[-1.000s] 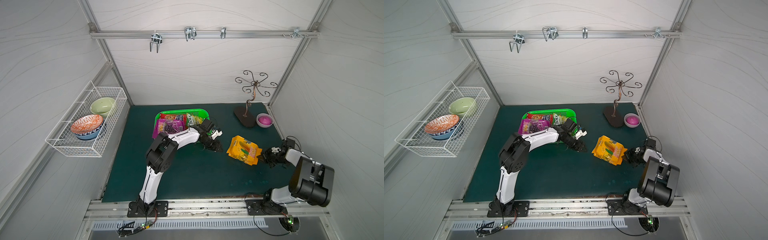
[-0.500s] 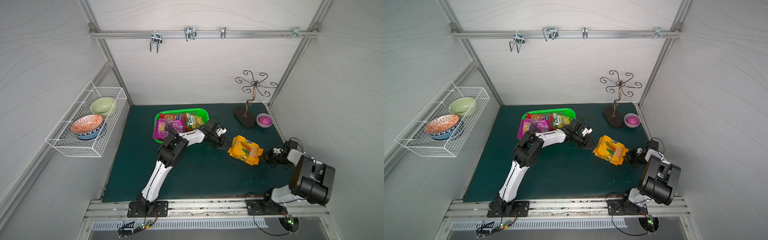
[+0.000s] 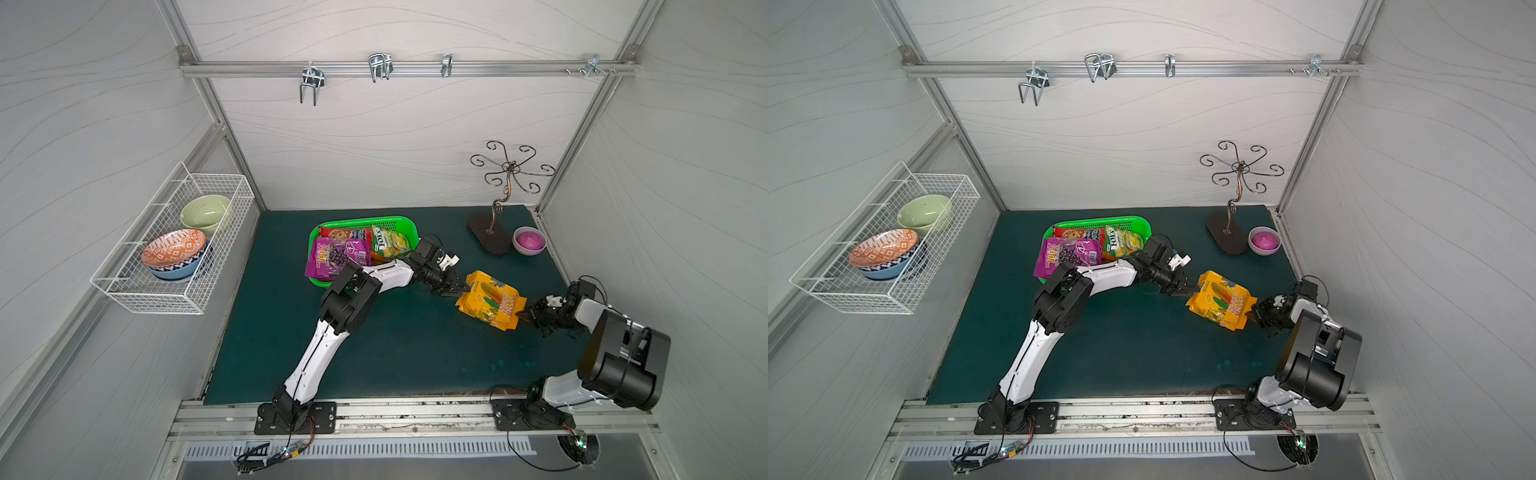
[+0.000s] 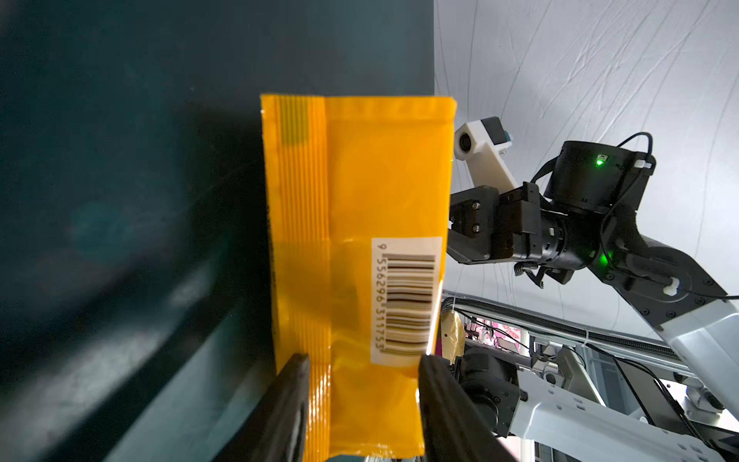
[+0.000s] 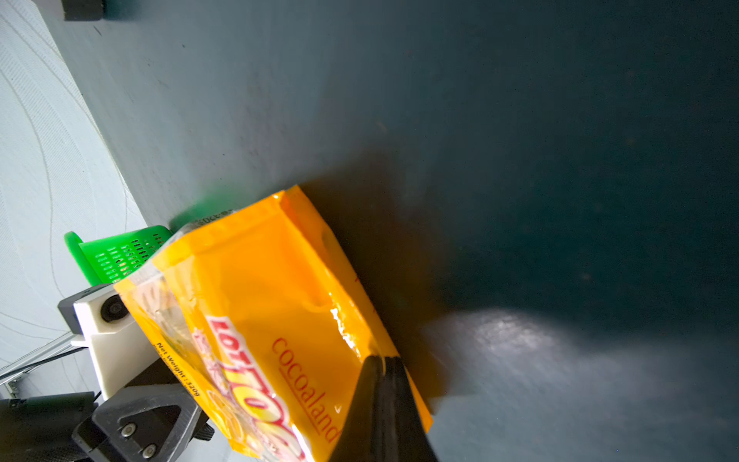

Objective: Put the candies in the basket
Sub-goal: Pick up the candy at the center of the board.

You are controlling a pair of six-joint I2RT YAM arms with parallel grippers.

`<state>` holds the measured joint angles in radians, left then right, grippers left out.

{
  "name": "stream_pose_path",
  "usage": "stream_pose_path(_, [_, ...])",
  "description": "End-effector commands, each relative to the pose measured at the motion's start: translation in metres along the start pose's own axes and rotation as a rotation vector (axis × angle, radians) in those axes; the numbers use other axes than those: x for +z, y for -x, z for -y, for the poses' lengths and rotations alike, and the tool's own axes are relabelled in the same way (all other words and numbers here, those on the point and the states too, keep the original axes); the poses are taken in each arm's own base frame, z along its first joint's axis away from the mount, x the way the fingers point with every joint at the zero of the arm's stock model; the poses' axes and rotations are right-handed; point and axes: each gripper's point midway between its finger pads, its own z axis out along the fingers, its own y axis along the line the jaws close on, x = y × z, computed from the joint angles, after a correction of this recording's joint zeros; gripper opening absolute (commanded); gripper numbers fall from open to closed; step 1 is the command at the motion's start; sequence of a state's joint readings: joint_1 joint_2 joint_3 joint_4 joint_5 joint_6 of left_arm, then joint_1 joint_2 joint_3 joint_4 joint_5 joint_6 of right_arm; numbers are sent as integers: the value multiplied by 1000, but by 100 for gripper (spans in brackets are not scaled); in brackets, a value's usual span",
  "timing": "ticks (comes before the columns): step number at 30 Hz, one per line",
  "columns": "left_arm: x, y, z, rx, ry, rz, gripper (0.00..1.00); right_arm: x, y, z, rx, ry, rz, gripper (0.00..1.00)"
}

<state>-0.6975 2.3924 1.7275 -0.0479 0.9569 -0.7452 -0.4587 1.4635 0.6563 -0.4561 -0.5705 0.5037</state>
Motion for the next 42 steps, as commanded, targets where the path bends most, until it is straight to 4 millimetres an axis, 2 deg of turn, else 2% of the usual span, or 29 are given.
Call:
stream_pose_path(1, [1,5,-21,-10,63,13,49,-1,6,4,-3,-13,16,0])
stream_pose_path(3, [-5,5,-34,-15,156,15,49,-1,6,4,-3,-13,16,0])
stream_pose_path(8, [-10,6,-37,-9,210,24,52,-1,5,4,-9,-13,15,0])
stream_pose_path(10, [-5,4,-32,-21,168,10,53,-1,6,4,-7,-13,16,0])
stream_pose_path(14, [14,-7,-6,-86,-8,-75,53,-1,5,3,-8,-10,14,0])
stream_pose_path(16, [22,-13,-8,-127,-38,-96,52,-1,6,3,-8,-9,15,0])
stream_pose_path(21, [26,-16,-19,-199,-62,-94,50,-1,5,3,-10,-9,14,0])
stream_pose_path(24, [24,-12,-12,-186,-79,-88,49,-1,6,3,-9,-8,13,0])
stream_pose_path(31, [10,3,4,-158,-117,-53,36,0,5,4,-9,-12,12,0])
stream_pose_path(38, [11,4,0,-166,-113,-54,24,0,5,4,-7,-10,10,0])
stream_pose_path(42, [9,5,9,-145,-135,-59,19,0,5,4,-8,-10,11,0])
